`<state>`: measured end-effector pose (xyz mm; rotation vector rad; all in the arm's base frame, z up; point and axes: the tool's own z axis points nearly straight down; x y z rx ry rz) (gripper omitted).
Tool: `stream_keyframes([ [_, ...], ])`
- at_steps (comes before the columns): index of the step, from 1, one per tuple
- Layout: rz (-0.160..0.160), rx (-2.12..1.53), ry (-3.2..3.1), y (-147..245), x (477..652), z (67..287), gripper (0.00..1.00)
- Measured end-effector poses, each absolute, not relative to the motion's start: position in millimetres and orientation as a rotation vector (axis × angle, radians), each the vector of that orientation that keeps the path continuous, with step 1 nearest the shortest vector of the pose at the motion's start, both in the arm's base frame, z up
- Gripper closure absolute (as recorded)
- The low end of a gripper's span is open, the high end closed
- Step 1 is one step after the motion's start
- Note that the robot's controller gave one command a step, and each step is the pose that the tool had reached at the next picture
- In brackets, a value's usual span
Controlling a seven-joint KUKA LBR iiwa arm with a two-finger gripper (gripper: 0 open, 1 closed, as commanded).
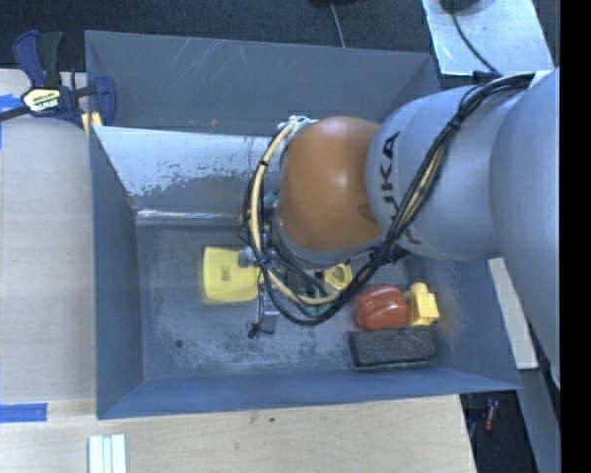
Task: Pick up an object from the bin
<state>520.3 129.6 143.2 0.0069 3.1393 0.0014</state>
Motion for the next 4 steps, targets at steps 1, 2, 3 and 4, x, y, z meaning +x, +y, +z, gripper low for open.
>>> stream_keyframes([
  [1,0.001,0.007,3.139,130,520.3,143,0.00],
  [2,-0.004,-0.065,3.147,134,523.3,158,0.00],
  [3,0.000,-0.459,3.107,135,584.5,157,0.00],
  [4,0.003,-0.181,3.130,134,539.5,182,0.00],
])
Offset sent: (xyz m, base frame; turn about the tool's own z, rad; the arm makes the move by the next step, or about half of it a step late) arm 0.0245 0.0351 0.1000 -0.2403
